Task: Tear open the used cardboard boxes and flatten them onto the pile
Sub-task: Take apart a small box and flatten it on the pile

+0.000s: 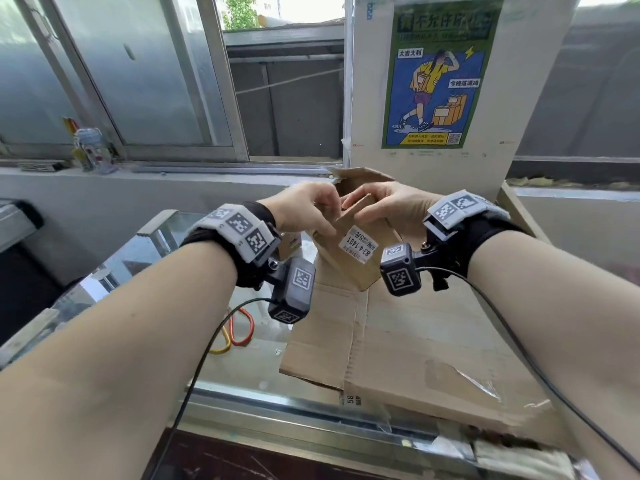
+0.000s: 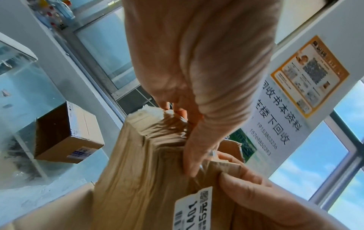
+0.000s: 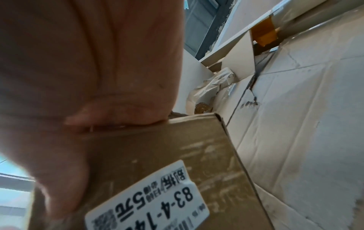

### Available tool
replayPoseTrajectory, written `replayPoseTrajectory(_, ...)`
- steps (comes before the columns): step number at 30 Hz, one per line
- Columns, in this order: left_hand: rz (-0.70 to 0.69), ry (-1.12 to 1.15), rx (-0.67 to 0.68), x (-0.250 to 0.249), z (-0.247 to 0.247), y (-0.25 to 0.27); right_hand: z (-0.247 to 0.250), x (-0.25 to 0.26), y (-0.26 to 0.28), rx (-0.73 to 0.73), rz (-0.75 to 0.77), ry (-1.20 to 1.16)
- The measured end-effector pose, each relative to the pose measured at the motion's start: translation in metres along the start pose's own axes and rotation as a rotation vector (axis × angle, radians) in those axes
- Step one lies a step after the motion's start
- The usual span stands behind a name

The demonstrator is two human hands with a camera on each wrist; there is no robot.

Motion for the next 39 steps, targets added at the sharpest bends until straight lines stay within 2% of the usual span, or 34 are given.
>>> replayPoseTrajectory(5,-0.043,0.197,-0.168,-0.003,0.019,0.0,0.008,0.041,0.01,-0.211,0.155,0.186)
replayPoseTrajectory(9,-0.007,0.357,-0.142,0.0,0.01,0.002,0.011,0.053,0.015,-0.216,0.166,0.346)
replayPoseTrajectory(15,0.04,0.088,-0.135,0.007,-0.021,-0.001,0.002,0.026,0.013,-0.208,0.061,0.473)
replayPoseTrajectory(19,0.098,0.094,-0.121,0.009,-0.024,0.003,-0.002,0.021,0.011,-0.193,0.005,0.523)
replayPoseTrajectory(31,0.185,-0.062,-0.325,0.004,-0.044,0.002,-0.01,0.013,0.002,-0.318,-0.039,0.602)
replayPoseTrajectory(39,0.143,-0.249,-0.327,0.003,-0.054,0.009,-0.018,0.01,0.001,-0.393,-0.084,0.696)
Point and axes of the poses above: each hand's wrist, its own y-axis away from the middle knuckle, its own z-axis out of the back of the hand, x = y × z, the point moved 2 cm from there along -y, towards the middle knuckle, and after that the axes turned 2 degrees about -z, right-handed, at the moved point
